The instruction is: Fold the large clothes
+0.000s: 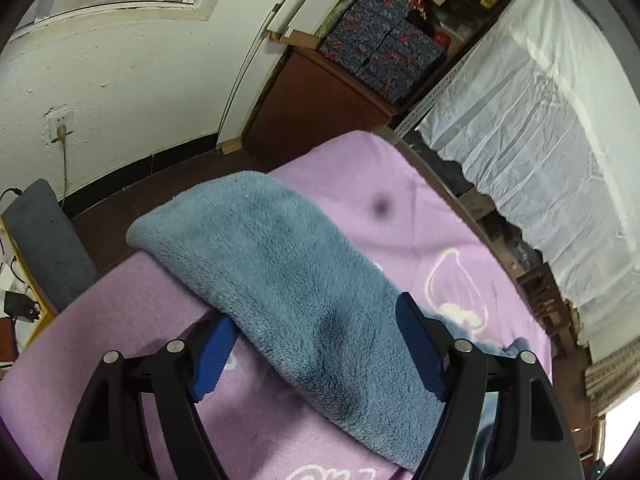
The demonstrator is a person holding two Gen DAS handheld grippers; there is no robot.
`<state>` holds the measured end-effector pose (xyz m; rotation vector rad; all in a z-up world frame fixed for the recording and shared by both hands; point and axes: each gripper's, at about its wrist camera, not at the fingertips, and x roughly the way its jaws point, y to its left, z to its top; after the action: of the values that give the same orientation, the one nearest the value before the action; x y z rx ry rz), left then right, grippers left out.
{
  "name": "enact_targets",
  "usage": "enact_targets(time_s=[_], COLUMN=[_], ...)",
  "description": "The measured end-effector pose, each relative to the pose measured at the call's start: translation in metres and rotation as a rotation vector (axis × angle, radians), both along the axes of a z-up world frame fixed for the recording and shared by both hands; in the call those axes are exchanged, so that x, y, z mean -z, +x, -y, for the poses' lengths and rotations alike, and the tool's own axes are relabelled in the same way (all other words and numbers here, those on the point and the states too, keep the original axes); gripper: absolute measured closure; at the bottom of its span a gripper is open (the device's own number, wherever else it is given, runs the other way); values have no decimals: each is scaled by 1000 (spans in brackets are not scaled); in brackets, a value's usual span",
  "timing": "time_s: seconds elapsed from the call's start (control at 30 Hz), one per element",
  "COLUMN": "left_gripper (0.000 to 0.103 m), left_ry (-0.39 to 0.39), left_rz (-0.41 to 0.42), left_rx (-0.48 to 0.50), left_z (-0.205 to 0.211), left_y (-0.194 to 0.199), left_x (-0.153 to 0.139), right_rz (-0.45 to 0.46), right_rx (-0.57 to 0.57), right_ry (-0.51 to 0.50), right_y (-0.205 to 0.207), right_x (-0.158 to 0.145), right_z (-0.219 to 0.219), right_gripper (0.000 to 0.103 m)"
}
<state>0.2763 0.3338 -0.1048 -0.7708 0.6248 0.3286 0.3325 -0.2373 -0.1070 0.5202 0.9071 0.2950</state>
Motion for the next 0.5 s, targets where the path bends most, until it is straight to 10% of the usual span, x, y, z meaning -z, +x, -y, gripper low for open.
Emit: enact_targets(time_s=[0.23,0.5], left_gripper=[82,91], left_ry=[8,139], left_rz=[-32,-68], left_rx=[-19,32], left_z=[-13,7], left_y=[4,6], left_x=[6,-18], right_rz=[-2,-11], right_rx=[9,22], right_ry=[14,40], right_y=[0,2], right_x=[0,0], right_z=[1,6], right_gripper=[56,56])
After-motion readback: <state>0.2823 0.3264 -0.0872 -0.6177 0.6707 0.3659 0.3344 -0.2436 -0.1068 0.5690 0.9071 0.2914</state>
